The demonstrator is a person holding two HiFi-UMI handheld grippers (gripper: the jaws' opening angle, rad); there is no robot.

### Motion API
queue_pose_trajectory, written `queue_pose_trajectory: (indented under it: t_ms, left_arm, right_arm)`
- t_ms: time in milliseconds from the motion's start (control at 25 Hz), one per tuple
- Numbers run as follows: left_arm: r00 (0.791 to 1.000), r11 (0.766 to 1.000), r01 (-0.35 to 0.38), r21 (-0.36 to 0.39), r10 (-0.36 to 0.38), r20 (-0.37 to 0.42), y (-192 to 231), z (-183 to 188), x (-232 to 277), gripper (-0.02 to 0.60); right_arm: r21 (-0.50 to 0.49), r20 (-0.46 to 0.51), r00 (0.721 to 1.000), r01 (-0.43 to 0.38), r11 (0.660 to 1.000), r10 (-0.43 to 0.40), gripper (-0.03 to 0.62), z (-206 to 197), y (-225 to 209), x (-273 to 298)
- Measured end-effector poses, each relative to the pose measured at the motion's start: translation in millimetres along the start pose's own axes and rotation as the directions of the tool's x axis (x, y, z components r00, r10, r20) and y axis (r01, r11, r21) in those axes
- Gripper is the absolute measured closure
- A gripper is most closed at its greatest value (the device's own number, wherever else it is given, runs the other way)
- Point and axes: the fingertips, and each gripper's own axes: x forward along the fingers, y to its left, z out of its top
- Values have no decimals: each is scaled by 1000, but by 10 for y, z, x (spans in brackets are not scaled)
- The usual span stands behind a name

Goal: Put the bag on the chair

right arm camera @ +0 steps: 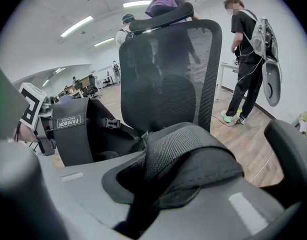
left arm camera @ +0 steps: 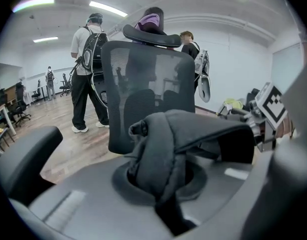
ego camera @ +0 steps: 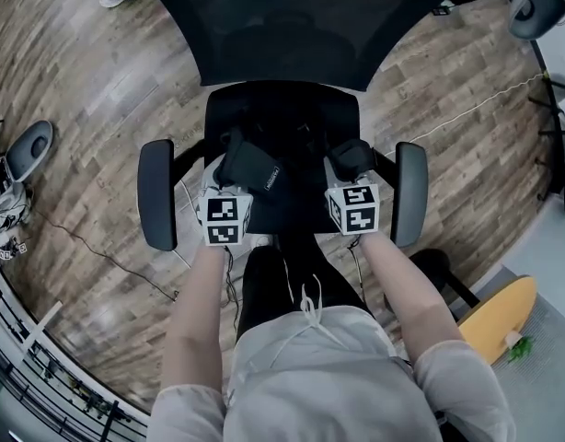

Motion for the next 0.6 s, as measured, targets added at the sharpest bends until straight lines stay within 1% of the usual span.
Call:
queue_pose_trajectory:
  t_ms: [160, 280, 360, 440, 520, 600]
  left_arm:
    - [1000, 1000, -9, 12, 9, -30, 28, -116, 73, 549]
    - [997, 999, -31, 26, 33, -65, 73, -276, 162, 549]
    - [995, 998, -43, 45, 47, -88, 102, -375, 221, 549]
    - [990, 996, -46, 82, 56, -129, 132, -491, 281, 549]
    - [982, 993, -37, 116, 58, -178, 139, -622, 325, 548]
    - [978, 991, -29, 130, 55, -202, 137, -713, 356, 548]
  right_arm:
    - [22, -25, 1000, 19, 1000, -19, 533, -127, -27, 88]
    - [35, -44, 998, 38, 999, -37, 528, -261, -68, 180]
    - [27, -36, 998, 56, 998, -55, 525, -310, -96, 222]
    - [7, -17, 997, 79, 997, -79, 522, -327, -110, 252]
    - [-18, -7, 995, 95, 995, -95, 519, -361, -100, 272]
    - [-34, -7, 994, 105, 994, -105, 515, -413, -87, 291]
